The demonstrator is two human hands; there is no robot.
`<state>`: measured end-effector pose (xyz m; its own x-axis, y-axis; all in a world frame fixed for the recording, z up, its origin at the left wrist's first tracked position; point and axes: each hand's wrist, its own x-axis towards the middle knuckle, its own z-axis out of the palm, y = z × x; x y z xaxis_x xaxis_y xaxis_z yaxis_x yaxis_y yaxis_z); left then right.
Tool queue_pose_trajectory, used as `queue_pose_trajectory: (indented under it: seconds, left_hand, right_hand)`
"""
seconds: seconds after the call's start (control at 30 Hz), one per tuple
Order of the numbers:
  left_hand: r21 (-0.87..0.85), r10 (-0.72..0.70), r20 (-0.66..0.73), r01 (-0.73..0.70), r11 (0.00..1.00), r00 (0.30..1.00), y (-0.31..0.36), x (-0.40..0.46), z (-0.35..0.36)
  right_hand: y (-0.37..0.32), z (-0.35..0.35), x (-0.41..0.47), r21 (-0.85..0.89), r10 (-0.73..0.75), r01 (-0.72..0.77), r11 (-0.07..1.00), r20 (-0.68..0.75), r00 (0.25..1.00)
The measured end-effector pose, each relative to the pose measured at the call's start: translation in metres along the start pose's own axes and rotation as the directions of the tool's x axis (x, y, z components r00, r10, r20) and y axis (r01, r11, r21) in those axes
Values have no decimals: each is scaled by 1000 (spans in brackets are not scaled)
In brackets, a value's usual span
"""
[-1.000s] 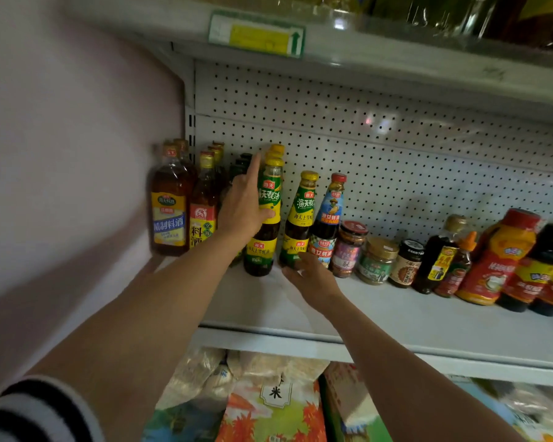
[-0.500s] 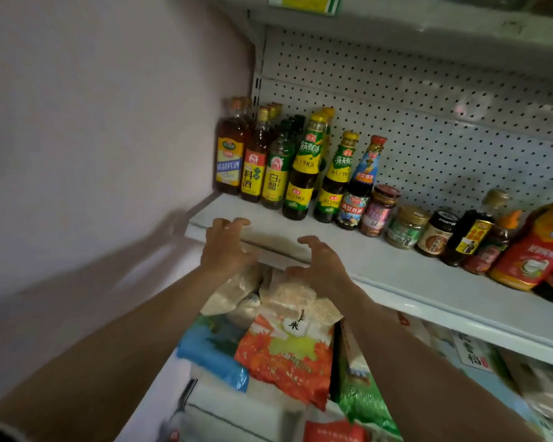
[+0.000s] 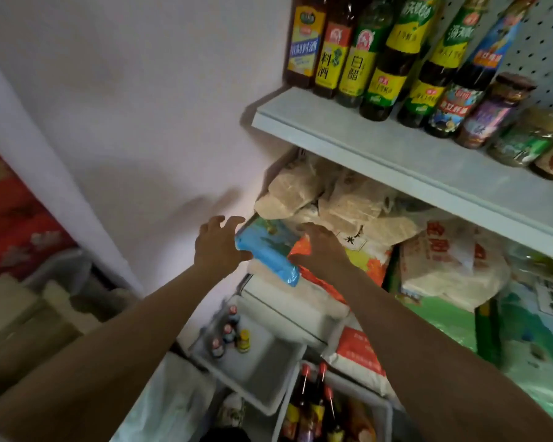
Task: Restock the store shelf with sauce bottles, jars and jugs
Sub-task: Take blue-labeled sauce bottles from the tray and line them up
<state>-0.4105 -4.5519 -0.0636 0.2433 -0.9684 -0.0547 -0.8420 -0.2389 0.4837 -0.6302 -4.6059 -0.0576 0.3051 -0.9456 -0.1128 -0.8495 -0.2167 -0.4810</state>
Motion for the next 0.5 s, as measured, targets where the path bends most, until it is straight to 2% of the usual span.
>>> queue_pose_trajectory:
  seconds: [0.13,0.3,0.5]
  left_hand:
    - [-4,-118,76,119,993,990,-41,-8,35]
    - [-111,-195,146,212,971,970,-87,-15,93]
    - [-184,-286,232,330,926,930,-144,-17,179]
  right_hand:
    - [15,50,7,3,15,-15,1000,127,992]
    - [39,106,8,98,40,-64,993,234,971]
    - [83,202,28,181,93,-152,972,301,949]
